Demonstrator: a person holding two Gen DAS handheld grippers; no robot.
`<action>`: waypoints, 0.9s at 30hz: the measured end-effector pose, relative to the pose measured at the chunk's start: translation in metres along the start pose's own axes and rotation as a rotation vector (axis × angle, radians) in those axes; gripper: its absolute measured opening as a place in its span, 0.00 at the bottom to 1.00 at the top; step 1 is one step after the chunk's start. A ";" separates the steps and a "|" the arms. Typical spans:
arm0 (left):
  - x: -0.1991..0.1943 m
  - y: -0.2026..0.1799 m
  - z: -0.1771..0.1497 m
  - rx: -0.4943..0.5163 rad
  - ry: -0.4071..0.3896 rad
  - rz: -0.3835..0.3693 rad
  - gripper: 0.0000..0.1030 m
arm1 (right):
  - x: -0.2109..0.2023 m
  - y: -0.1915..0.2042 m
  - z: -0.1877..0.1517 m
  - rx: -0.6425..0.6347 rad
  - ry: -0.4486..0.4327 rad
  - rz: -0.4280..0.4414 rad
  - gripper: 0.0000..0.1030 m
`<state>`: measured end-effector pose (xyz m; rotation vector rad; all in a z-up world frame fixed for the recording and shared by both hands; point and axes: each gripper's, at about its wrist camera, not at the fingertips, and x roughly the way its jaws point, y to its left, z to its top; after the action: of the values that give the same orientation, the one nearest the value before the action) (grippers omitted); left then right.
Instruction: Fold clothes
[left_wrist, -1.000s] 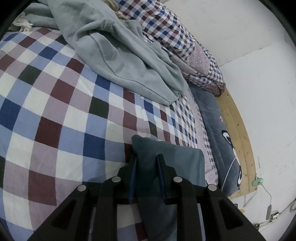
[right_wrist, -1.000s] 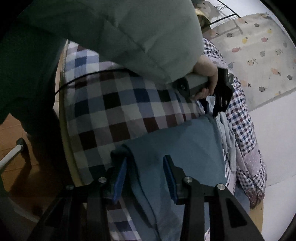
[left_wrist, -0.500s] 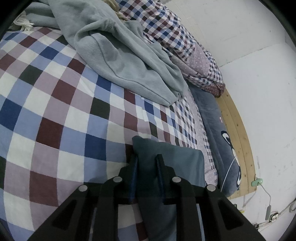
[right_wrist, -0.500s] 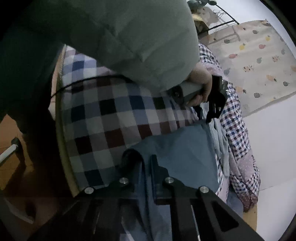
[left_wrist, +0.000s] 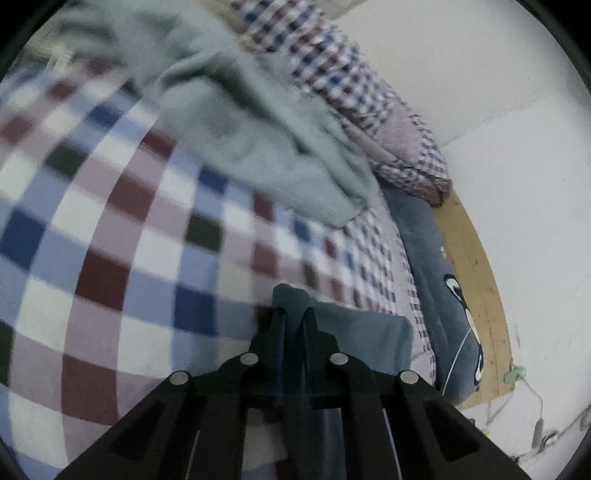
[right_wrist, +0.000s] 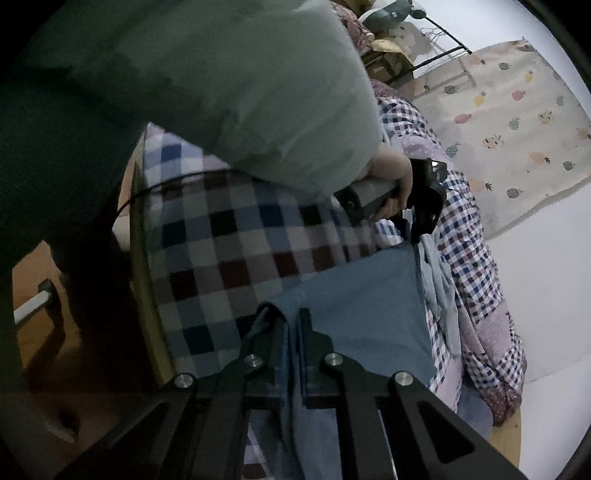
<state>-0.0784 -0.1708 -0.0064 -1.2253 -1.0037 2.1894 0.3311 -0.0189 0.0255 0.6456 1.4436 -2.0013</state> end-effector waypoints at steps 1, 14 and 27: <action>-0.001 0.000 0.000 0.000 -0.003 -0.006 0.07 | 0.000 0.002 -0.001 -0.001 0.006 0.005 0.03; -0.012 0.002 0.002 -0.011 0.022 -0.033 0.16 | -0.022 0.004 -0.012 0.071 0.013 -0.028 0.16; -0.016 0.003 -0.004 0.015 0.070 -0.040 0.39 | 0.036 0.043 -0.010 -0.040 0.072 -0.211 0.51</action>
<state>-0.0666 -0.1819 -0.0019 -1.2556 -0.9734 2.1045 0.3363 -0.0260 -0.0310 0.5730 1.6503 -2.1205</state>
